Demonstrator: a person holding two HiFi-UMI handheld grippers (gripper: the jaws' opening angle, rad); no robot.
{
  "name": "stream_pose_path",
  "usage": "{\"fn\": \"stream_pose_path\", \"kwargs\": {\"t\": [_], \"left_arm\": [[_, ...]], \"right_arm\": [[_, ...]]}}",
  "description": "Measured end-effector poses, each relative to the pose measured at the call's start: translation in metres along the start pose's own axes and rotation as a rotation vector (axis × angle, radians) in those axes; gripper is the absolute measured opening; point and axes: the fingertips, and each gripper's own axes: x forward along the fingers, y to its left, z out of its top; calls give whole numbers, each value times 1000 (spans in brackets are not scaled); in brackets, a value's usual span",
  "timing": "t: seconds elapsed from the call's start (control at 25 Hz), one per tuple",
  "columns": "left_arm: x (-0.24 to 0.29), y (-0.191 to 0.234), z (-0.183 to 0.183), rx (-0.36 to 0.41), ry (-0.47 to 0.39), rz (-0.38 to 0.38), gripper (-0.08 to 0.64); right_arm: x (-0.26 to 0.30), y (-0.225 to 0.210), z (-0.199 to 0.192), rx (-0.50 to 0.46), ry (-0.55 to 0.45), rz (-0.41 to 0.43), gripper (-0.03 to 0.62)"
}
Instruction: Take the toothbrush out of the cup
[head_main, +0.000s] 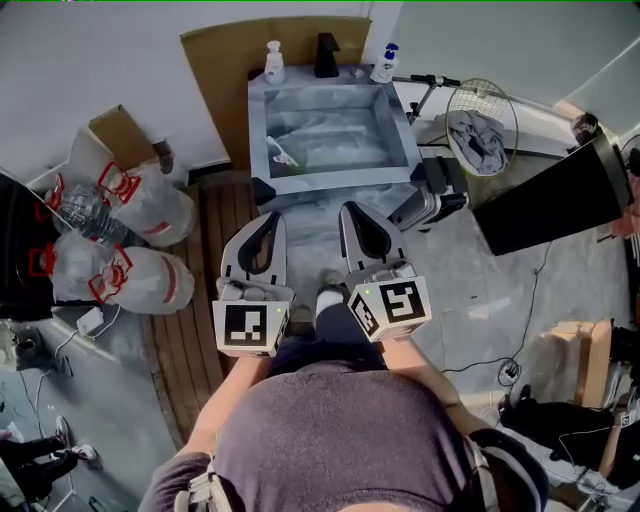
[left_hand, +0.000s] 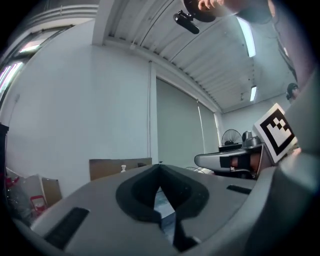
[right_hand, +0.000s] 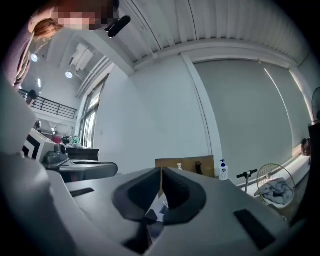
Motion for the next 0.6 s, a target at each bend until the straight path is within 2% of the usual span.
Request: {"fn": "stream_pose_path", "kwargs": {"t": [0.28, 0.44, 0.6], "left_arm": [[40, 31, -17, -8, 12, 37, 21], [80, 55, -15, -9, 9, 68, 21], [125, 75, -14, -11, -2, 93, 21]], "right_arm": [[63, -23, -12, 40, 10, 32, 28], [109, -32, -13, 20, 7, 105, 29], [155, -47, -15, -45, 1, 190, 29]]}}
